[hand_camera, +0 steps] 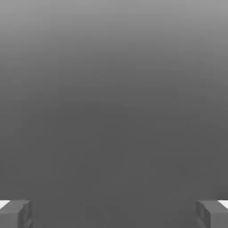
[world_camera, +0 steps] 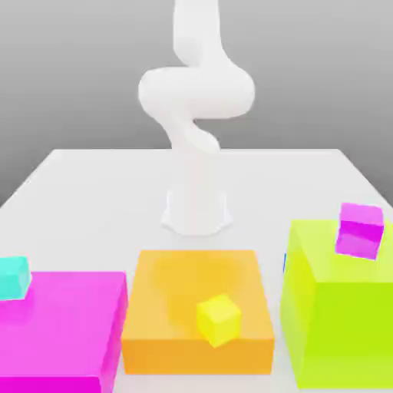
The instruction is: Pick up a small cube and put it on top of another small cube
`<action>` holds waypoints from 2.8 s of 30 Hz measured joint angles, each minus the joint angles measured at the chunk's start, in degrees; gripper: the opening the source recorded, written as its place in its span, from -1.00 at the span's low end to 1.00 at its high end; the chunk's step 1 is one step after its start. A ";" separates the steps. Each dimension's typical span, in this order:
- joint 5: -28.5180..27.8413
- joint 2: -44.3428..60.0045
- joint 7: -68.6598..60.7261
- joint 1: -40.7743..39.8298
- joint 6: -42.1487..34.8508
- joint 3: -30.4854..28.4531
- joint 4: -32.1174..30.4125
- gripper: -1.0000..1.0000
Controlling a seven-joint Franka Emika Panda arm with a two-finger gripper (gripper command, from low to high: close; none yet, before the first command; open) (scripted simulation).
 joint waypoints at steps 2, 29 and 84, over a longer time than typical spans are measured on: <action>2.15 2.62 -0.14 2.45 -0.08 0.80 -0.24 0.00; 6.66 40.12 8.41 25.75 12.35 23.77 -19.86 0.00; 0.23 36.39 9.37 33.44 33.90 12.92 -39.88 -1.00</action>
